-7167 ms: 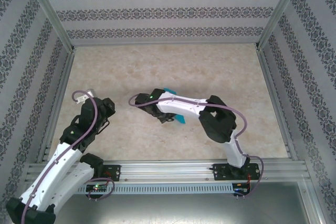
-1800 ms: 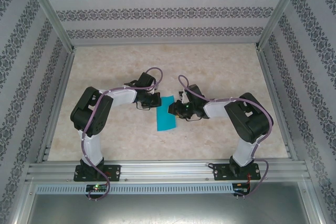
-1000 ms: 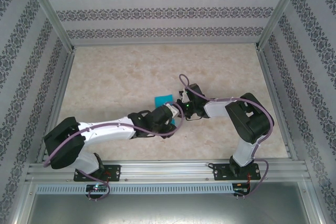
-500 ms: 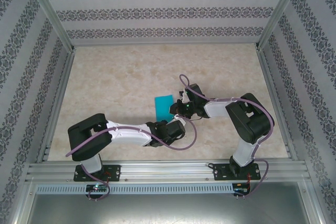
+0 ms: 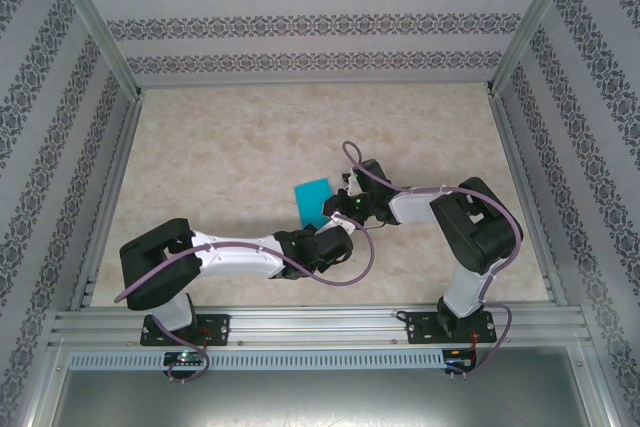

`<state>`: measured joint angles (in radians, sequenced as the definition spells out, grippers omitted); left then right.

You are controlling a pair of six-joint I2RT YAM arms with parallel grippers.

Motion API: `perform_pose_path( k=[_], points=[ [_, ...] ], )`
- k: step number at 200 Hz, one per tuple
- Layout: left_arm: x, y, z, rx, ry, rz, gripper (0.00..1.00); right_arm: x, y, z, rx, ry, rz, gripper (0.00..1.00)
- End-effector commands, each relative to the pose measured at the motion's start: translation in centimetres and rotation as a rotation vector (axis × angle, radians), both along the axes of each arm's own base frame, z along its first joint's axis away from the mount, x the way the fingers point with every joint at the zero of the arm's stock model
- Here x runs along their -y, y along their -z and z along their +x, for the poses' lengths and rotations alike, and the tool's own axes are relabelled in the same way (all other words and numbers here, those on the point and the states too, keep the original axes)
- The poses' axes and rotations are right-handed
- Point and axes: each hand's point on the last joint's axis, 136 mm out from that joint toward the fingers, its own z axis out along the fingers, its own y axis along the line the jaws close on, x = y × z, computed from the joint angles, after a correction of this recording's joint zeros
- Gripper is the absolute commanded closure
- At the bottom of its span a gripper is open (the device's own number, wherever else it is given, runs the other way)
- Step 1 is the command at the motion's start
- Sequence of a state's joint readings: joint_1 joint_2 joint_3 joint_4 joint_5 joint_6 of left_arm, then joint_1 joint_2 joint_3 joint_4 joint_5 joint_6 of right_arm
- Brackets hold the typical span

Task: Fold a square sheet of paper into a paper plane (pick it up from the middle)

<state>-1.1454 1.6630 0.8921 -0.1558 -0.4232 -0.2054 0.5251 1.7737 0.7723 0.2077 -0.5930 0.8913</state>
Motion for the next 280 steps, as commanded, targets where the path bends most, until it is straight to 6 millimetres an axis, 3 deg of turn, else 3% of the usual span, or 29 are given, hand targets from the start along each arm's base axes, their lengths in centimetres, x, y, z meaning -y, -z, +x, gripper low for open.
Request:
perform_pose_path(
  k=[1,25,70,101,137,199,233,280],
  points=[
    [-0.1,-0.9,-0.1,0.030,-0.005,-0.022,1.00,0.4,-1.2,0.2,0.017,-0.001,0.008,0.83],
    [-0.4,-1.3,-0.3,0.010,-0.003,-0.047,1.00,1.6,-1.4,0.4,0.034,0.018,-0.031,0.73],
    [-1.4,-2.3,-0.8,-0.123,0.017,-0.215,1.00,4.2,-3.4,1.8,0.117,0.050,-0.132,0.67],
    [-2.2,-2.2,-0.8,-0.223,0.026,-0.302,1.00,2.0,-5.3,2.8,0.161,-0.008,-0.068,0.70],
    [-2.2,-1.7,-1.0,-0.305,0.042,-0.346,1.00,-0.2,-5.2,3.2,0.170,-0.049,-0.075,0.74],
    [-2.4,-1.7,-0.7,-0.340,0.039,-0.381,1.00,-1.5,-2.7,3.2,0.128,-0.125,-0.149,0.77],
    [-2.3,-1.5,-0.4,-0.381,0.042,-0.398,1.00,-1.7,-0.2,3.2,0.083,-0.161,-0.184,0.79],
    [-2.6,-0.8,0.7,-0.434,0.011,-0.410,1.00,-0.9,2.2,2.4,0.043,-0.214,-0.268,0.81]
  ],
)
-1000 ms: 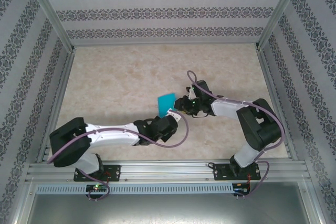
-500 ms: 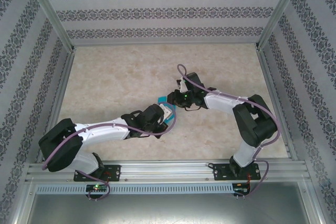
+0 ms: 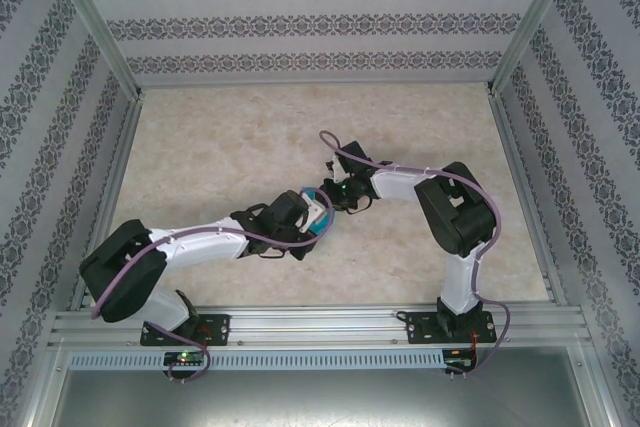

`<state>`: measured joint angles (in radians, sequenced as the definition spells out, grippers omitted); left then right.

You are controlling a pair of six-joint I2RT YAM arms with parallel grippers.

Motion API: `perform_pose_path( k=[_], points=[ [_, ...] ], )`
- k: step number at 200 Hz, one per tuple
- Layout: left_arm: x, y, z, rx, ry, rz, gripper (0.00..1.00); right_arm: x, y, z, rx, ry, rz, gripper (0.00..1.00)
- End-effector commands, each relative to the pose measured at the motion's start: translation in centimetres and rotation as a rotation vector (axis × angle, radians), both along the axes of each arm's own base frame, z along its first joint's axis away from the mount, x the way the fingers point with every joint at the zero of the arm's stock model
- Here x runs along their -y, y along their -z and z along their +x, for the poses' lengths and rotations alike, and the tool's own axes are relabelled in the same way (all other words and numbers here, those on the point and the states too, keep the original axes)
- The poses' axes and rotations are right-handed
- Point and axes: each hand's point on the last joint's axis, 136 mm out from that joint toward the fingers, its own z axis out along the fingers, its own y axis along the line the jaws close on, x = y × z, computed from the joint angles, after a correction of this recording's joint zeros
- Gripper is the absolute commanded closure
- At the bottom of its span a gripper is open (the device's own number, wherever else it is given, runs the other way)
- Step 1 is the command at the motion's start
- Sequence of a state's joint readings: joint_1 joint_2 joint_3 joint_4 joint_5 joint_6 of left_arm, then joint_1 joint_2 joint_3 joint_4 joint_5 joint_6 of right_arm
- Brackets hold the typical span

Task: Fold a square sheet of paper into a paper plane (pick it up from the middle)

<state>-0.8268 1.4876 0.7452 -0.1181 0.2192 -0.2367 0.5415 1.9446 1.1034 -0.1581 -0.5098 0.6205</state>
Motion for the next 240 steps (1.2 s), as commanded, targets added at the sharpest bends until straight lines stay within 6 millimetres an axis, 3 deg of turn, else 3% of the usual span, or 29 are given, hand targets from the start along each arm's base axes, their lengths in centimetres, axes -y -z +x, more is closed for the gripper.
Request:
perform_pose_path(
  k=[1,78,150,240],
  points=[
    [0.3,-0.8,1.3,-0.020,-0.021,-0.046,1.00,0.3,0.9,-0.7,-0.001,-0.051,-0.068,0.81],
    [-0.5,0.0,3.3,-0.082,-0.070,-0.052,1.00,0.5,1.2,-1.1,-0.001,-0.069,-0.074,0.81],
    [-1.4,1.9,3.0,-0.139,-0.146,-0.023,1.00,0.5,0.8,-1.3,0.006,-0.057,-0.065,0.80],
    [-2.3,2.7,3.1,-0.133,-0.209,-0.015,1.00,0.3,0.8,-1.4,0.002,-0.051,-0.053,0.80]
  ],
)
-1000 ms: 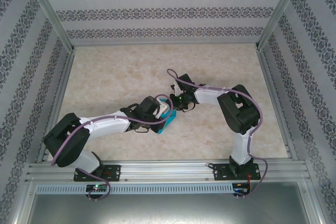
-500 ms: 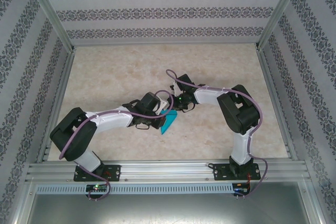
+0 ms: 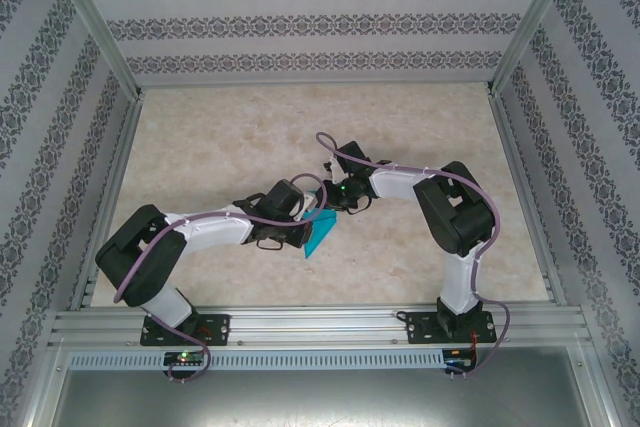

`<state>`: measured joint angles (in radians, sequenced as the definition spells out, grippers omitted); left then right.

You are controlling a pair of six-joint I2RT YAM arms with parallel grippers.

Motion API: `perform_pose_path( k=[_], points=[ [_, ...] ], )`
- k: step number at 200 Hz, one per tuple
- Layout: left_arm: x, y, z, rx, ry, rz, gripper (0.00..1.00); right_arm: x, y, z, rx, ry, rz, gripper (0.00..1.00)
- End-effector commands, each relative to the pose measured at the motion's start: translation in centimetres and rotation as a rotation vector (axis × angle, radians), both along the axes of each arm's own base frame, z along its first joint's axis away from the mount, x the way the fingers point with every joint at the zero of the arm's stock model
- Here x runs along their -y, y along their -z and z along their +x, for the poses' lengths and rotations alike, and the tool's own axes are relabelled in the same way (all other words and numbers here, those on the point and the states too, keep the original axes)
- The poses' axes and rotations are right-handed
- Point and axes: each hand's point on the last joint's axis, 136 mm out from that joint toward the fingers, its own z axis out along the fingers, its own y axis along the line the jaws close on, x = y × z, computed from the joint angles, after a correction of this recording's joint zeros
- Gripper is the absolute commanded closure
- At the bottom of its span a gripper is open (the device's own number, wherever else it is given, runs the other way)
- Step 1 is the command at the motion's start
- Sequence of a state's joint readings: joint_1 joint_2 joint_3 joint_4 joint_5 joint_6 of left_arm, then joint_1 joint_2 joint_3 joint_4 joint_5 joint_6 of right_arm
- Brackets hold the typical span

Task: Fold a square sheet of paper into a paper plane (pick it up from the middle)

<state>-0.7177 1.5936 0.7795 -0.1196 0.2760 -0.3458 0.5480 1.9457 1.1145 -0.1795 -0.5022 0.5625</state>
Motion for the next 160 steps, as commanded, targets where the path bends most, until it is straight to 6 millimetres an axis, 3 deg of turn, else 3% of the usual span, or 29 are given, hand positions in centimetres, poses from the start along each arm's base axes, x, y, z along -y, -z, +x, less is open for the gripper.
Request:
perform_pose_path(
  k=[1,98,160],
  points=[
    [-0.56,0.42,0.55,0.009,-0.042,-0.001,1.00,0.37,0.80,-1.27,-0.027,-0.003,-0.037,0.80],
    [0.00,0.14,1.03,0.037,-0.007,-0.004,0.99,0.19,0.95,-1.50,-0.034,-0.001,-0.036,0.80],
    [-0.82,0.83,0.79,0.017,-0.036,0.029,0.99,0.33,0.99,-1.60,-0.031,0.003,-0.043,0.80]
  ],
)
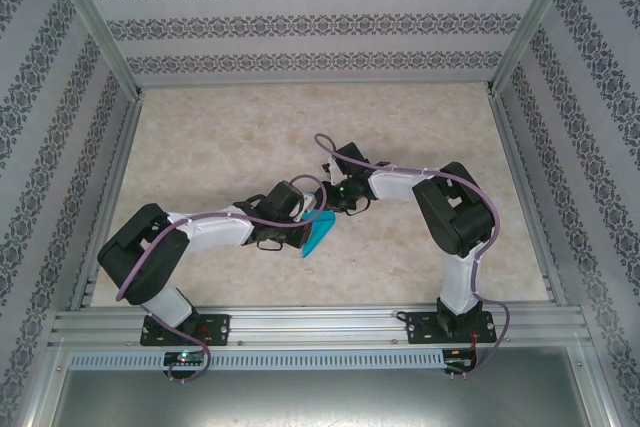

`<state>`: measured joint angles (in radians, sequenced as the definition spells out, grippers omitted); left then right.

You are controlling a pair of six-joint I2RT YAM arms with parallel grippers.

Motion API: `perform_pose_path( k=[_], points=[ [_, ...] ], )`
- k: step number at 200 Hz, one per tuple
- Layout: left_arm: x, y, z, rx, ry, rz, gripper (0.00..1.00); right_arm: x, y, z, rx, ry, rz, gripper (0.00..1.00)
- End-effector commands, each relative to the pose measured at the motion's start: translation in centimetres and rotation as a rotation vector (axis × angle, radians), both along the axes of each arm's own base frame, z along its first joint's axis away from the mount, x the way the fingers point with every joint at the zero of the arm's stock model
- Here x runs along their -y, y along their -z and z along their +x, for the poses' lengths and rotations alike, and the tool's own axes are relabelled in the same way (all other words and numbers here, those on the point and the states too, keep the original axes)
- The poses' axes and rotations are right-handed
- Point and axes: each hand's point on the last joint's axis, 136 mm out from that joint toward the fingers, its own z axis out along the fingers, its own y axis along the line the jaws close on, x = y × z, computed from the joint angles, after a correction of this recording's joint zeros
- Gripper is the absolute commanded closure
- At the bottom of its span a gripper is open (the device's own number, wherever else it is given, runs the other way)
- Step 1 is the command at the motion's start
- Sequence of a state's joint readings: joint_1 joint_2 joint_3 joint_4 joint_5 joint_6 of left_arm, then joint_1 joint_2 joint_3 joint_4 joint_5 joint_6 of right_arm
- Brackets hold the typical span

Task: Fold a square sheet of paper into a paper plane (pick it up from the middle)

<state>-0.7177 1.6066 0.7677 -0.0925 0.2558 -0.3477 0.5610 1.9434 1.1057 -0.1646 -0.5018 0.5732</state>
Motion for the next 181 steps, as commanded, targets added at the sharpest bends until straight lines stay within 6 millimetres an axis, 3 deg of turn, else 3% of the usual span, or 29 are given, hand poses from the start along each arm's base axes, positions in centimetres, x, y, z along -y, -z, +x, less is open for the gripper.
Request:
perform_pose_path(
  k=[1,64,151,181],
  points=[
    [-0.6,0.2,0.5,0.006,-0.024,0.018,0.99,0.7,1.0,-1.2,-0.032,0.007,-0.047,0.80],
    [-0.1,0.0,-0.8,-0.038,-0.019,-0.053,0.98,0.9,0.9,-1.2,-0.030,0.011,-0.051,0.80],
    [-0.2,-0.6,0.5,0.031,-0.017,-0.027,0.98,0.9,1.1,-1.4,-0.033,0.014,-0.046,0.80],
    [-0.2,0.2,0.3,0.012,-0.009,-0.013,0.97,0.8,1.2,-1.4,-0.036,0.016,-0.044,0.79]
  ],
)
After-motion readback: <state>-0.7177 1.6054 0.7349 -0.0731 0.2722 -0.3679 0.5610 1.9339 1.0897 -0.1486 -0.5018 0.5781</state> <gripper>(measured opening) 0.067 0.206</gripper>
